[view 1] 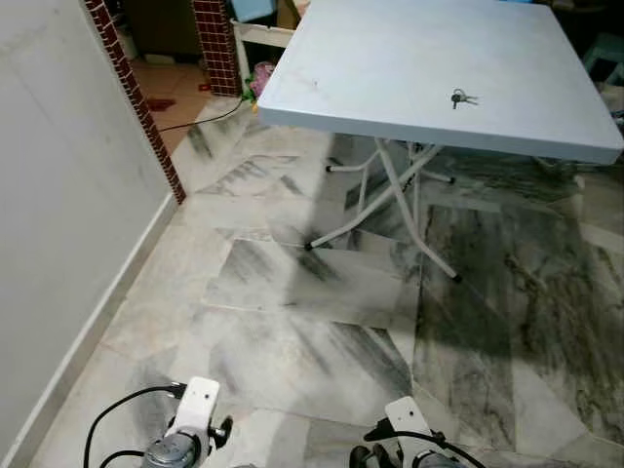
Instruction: Hang keys on a hook
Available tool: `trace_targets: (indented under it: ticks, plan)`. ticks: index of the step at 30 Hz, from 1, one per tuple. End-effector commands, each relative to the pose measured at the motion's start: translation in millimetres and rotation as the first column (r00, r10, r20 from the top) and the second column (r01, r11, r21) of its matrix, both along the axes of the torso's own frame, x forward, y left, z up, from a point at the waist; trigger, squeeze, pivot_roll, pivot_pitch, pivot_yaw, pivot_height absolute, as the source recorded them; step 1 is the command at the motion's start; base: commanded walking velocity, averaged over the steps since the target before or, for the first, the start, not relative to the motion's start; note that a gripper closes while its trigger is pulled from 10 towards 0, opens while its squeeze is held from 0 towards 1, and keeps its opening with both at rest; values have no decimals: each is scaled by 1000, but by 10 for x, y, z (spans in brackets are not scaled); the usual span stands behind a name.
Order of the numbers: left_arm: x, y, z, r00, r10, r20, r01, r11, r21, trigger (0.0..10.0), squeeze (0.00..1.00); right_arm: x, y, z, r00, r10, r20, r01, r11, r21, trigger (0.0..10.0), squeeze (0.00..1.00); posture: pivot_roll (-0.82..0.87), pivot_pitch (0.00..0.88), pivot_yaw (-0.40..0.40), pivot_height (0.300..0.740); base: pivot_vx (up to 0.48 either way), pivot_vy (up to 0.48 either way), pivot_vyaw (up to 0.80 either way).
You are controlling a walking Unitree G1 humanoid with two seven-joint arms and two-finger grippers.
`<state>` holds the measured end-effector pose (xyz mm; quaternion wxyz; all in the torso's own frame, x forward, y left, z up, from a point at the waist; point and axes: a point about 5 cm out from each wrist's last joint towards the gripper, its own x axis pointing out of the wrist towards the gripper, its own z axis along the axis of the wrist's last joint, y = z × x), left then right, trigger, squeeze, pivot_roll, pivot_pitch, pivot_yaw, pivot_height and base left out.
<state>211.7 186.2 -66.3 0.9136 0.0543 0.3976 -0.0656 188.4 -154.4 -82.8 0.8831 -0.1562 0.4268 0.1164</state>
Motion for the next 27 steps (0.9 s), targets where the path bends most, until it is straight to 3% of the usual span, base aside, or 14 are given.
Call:
trace_targets:
  ticks: [1, 2, 4, 8, 9, 10, 13, 14, 17, 20, 22, 27]
  plan:
    - [120, -11, 89, 997, 11, 73, -8, 999, -49, 10000, 0, 214, -103, 148, 988, -11, 155, 20, 998, -53, 10000, 0, -6, 177, 48, 740, 0, 0, 0]
    - [120, -11, 89, 997, 11, 73, -8, 999, -49, 10000, 0, 214, -103, 148, 988, -11, 155, 20, 998, -53, 10000, 0, -6, 177, 48, 740, 0, 0, 0]
    - [309, -64, 245, 982, 36, 185, -11, 991, -130, 10000, 0, 454, -189, 341, 951, -69, 300, 88, 995, -52, 10000, 0, -15, 182, 50, 740, 0, 0, 0]
    - [511, -136, 507, 932, 6, 364, 55, 986, -156, 10000, 0, 727, -244, 628, 872, -128, 473, 164, 986, -37, 10000, 0, -34, 187, 65, 740, 0, 0, 0]
    - [593, -161, 698, 889, 19, 458, 65, 984, -166, 10000, 0, 852, -235, 814, 811, -170, 560, 203, 979, 2, 10000, 0, -44, 188, 70, 740, 0, 0, 0]
    - [621, -166, 784, 871, 43, 489, 53, 982, -181, 10000, 0, 909, -233, 928, 776, -174, 606, 213, 977, 7, 10000, 0, -47, 188, 72, 740, 0, 0, 0]
    - [659, -159, 901, 849, 108, 517, 17, 973, -231, 10000, 0, 980, -242, 1142, 701, -216, 679, 248, 967, 51, 10000, 0, -46, 184, 75, 740, 0, 0, 0]
    - [684, -197, 1029, 813, 99, 574, 56, 967, -247, 10000, 0, 1016, -257, 1355, 622, -241, 745, 268, 959, 86, 10000, 0, -48, 183, 79, 740, 0, 0, 0]
    - [702, -264, 1246, 767, 74, 637, 118, 960, -253, 10000, 0, 999, -292, 1687, 501, -254, 827, 288, 950, 117, 10000, 0, -51, 178, 83, 740, 0, 0, 0]
    - [702, -306, 1393, 740, 80, 668, 149, 948, -279, 10000, 0, 953, -281, 1861, 440, -273, 855, 282, 946, 157, 10000, 0, -55, 178, 85, 740, 0, 0, 0]
    - [692, -342, 1473, 727, 74, 682, 174, 942, -288, 10000, 0, 920, -255, 1939, 420, -266, 868, 273, 949, 158, 10000, 0, -59, 180, 84, 740, 0, 0, -381]
    - [662, -407, 1492, 740, 74, 668, 180, 936, -303, 10000, 0, 848, -164, 1985, 431, -255, 866, 253, 955, 155, 10000, 0, -68, 181, 85, 740, 0, 0, -771]
